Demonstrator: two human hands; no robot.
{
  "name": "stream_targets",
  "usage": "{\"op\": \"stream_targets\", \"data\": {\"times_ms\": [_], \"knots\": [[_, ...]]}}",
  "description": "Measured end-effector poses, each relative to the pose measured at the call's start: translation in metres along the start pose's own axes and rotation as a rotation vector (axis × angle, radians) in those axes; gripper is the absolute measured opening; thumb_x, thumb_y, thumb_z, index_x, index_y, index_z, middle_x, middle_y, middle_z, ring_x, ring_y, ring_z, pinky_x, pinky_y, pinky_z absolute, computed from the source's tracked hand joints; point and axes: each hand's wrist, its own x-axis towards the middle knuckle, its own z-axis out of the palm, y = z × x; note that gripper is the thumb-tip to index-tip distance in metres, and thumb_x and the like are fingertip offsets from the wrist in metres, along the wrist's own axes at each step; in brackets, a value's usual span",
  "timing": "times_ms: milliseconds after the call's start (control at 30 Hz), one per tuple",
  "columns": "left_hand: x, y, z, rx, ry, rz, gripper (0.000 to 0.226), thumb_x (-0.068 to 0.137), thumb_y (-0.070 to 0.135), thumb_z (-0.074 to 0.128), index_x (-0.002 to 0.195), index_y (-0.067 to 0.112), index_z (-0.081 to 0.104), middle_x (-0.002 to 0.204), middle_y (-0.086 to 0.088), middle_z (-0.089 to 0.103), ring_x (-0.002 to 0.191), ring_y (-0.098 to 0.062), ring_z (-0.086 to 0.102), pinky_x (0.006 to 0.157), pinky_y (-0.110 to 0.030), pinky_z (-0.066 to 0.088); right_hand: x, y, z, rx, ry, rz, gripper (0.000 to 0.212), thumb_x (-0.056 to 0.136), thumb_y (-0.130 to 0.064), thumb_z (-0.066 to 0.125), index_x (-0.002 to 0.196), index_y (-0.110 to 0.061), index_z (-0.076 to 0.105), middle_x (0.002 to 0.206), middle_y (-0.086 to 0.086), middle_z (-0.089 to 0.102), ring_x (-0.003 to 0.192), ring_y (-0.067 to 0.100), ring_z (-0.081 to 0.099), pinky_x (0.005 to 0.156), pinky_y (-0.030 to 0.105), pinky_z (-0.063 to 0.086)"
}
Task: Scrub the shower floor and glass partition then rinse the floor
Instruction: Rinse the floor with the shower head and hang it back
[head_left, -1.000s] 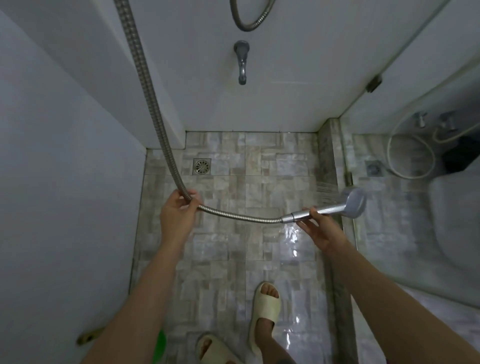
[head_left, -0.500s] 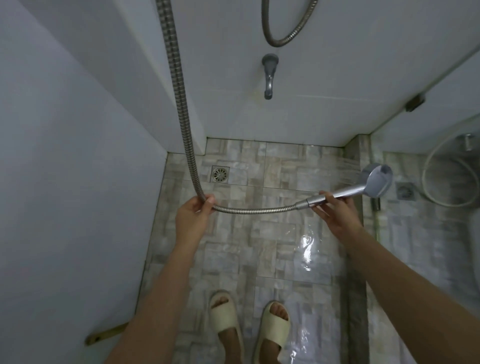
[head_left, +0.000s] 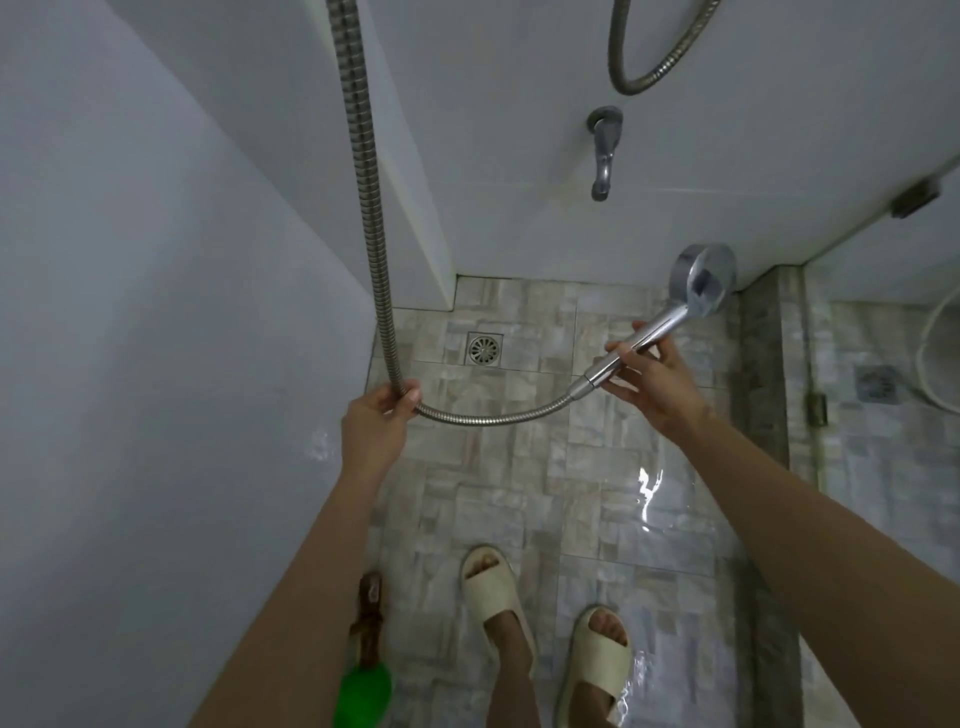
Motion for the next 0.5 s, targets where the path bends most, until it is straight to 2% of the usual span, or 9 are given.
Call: {"op": "stream_targets", "data": {"times_ms": [133, 233, 333, 467, 500], "knots": [[0.006, 0.000, -0.014, -0.006, -0.004, -0.020, 0.019, 0.088, 0.013, 0.070, 0.087, 0.032, 0.071, 0.087, 0.003, 0.074, 0.081, -0.010, 0.071, 0.091, -0.030, 0.053, -0.004, 0.002, 0.020, -0.079, -0.038, 0.015, 0.043, 0.093, -0.008, 0.058, 0.131, -0.023, 0.043, 0.106, 0.007, 0.066, 0.109, 0.033, 0.063, 0.089, 0.051, 0.053], [0.011, 0.002, -0.018, 0.011, -0.016, -0.033, 0.014, 0.089, 0.012, 0.069, 0.094, 0.024, 0.072, 0.093, -0.003, 0.073, 0.080, -0.008, 0.069, 0.090, -0.026, 0.052, -0.011, 0.003, 0.029, -0.143, -0.065, 0.035, 0.048, 0.093, -0.007, 0.059, 0.135, -0.023, 0.042, 0.103, 0.004, 0.068, 0.103, 0.029, 0.066, 0.087, 0.048, 0.054], [0.012, 0.004, -0.017, 0.039, -0.050, -0.043, 0.012, 0.090, 0.012, 0.068, 0.098, 0.020, 0.072, 0.097, -0.005, 0.074, 0.084, -0.012, 0.070, 0.089, -0.025, 0.051, -0.024, 0.001, 0.035, -0.200, -0.061, 0.036, 0.050, 0.093, -0.007, 0.059, 0.137, -0.023, 0.042, 0.105, 0.004, 0.068, 0.097, 0.024, 0.067, 0.084, 0.044, 0.056], [0.011, 0.011, -0.014, 0.077, -0.132, -0.074, 0.020, 0.090, 0.017, 0.069, 0.110, 0.016, 0.071, 0.104, -0.003, 0.072, 0.104, -0.022, 0.069, 0.099, -0.033, 0.050, -0.053, -0.013, 0.041, -0.223, -0.029, -0.001, 0.050, 0.091, -0.008, 0.061, 0.136, -0.024, 0.045, 0.116, 0.011, 0.065, 0.104, 0.029, 0.066, 0.084, 0.046, 0.056], [0.008, 0.016, -0.013, 0.083, -0.148, -0.073, 0.026, 0.090, 0.017, 0.068, 0.116, 0.014, 0.069, 0.109, -0.003, 0.070, 0.110, -0.023, 0.067, 0.099, -0.032, 0.049, -0.062, -0.019, 0.043, -0.224, -0.019, -0.011, 0.049, 0.091, -0.008, 0.061, 0.135, -0.024, 0.046, 0.118, 0.012, 0.065, 0.105, 0.029, 0.066, 0.081, 0.044, 0.057]]}}
